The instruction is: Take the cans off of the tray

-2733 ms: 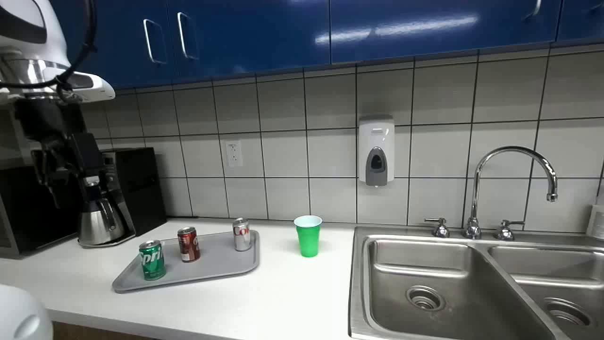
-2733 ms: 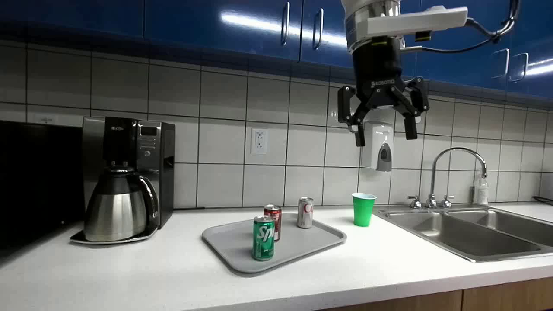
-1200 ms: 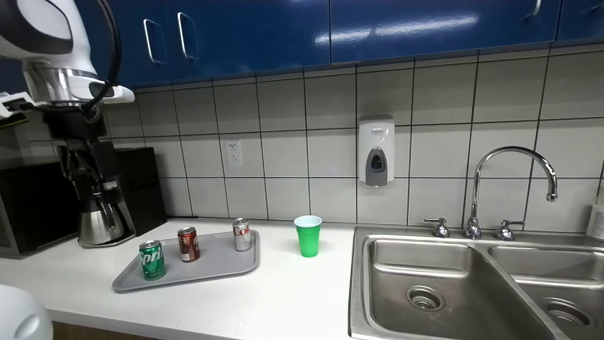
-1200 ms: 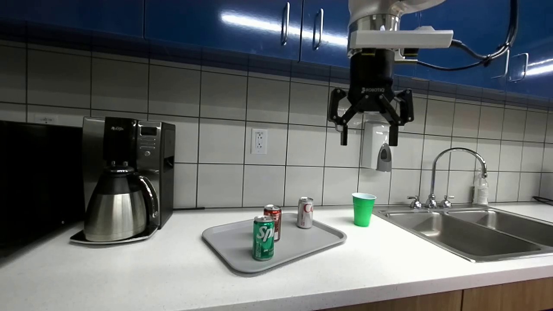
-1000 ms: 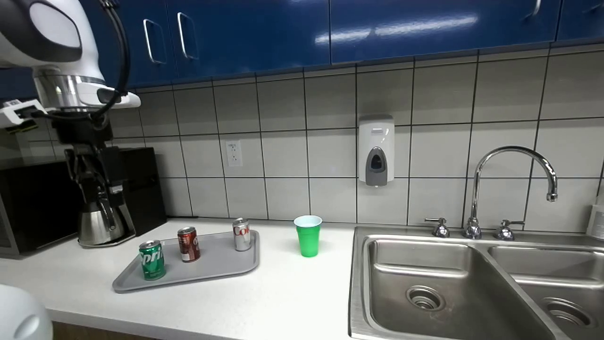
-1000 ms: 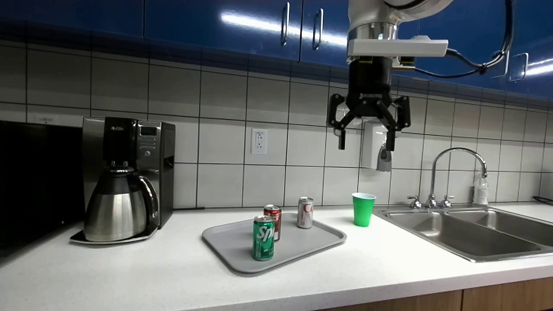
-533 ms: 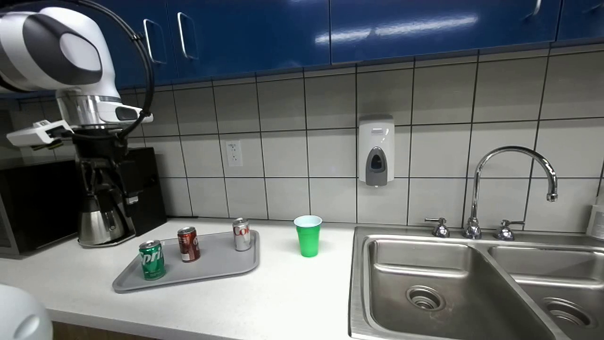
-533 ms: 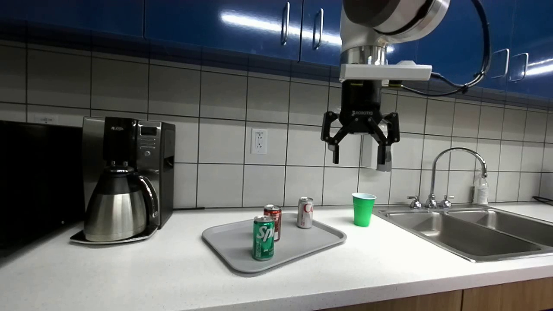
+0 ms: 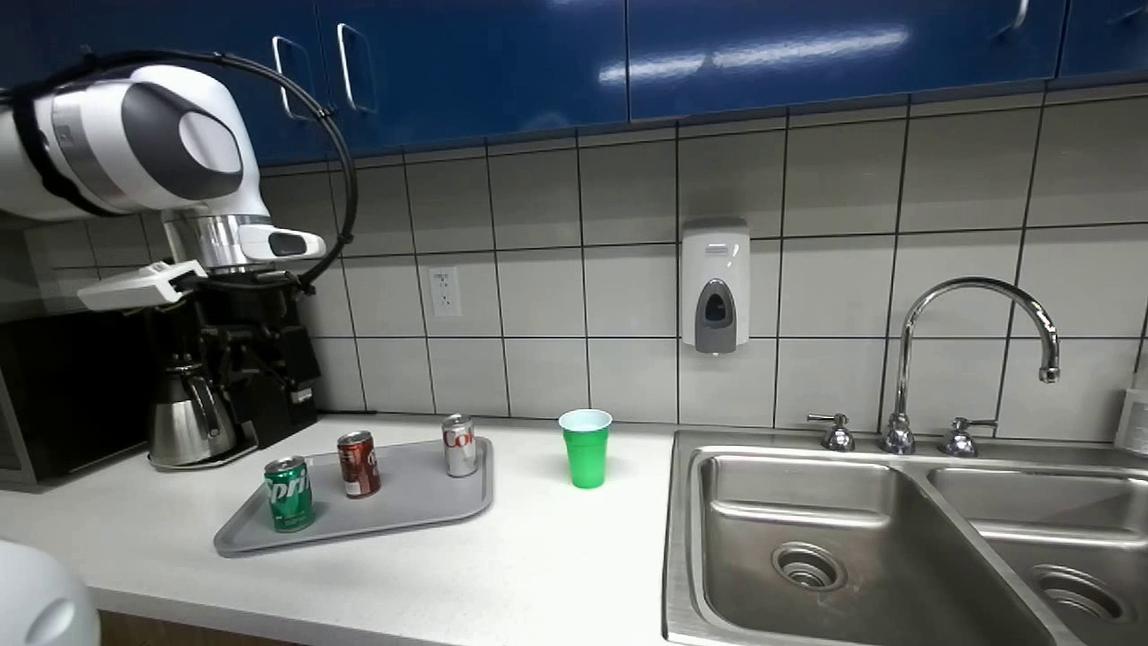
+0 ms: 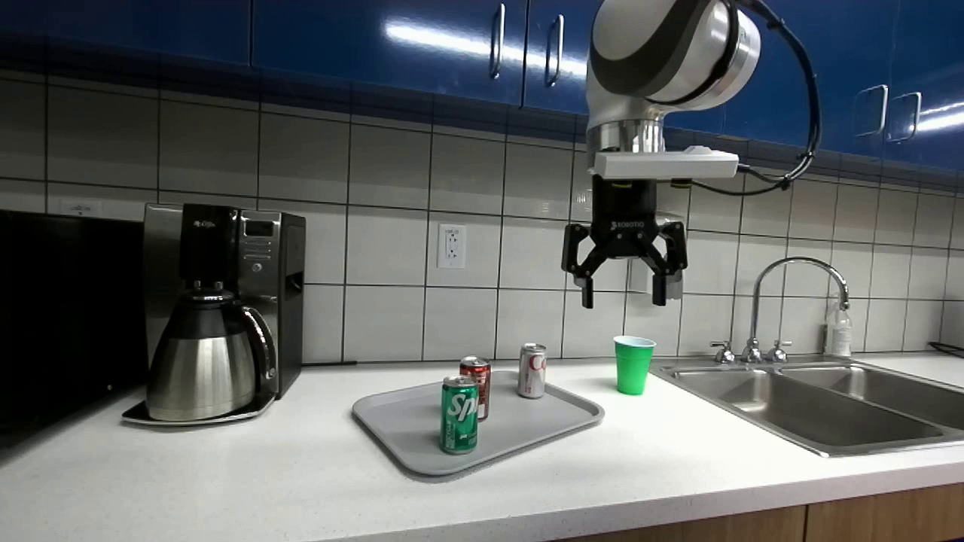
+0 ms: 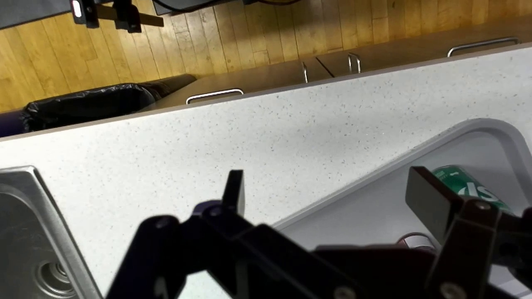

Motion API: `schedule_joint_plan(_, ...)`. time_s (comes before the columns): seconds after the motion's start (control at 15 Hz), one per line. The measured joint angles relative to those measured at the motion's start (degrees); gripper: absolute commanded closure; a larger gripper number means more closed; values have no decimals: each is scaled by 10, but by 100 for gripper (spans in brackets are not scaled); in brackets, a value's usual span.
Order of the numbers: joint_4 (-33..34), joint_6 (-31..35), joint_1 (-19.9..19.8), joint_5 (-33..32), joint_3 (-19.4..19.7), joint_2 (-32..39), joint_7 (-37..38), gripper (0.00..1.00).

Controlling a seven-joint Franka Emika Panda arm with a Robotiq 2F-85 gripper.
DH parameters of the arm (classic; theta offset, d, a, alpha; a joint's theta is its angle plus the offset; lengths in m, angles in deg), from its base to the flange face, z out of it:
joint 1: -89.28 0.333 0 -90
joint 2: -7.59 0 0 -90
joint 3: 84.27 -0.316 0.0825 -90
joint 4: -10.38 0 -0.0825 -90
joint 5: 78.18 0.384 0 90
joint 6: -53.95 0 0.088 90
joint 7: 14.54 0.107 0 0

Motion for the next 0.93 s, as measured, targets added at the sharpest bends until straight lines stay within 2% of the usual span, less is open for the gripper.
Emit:
schedule_joint_plan(0.6, 29, 63, -2, -18, 32, 86, -37, 0)
schedule_joint_plan(0.93, 64, 77, -3, -30, 50, 140, -55, 0)
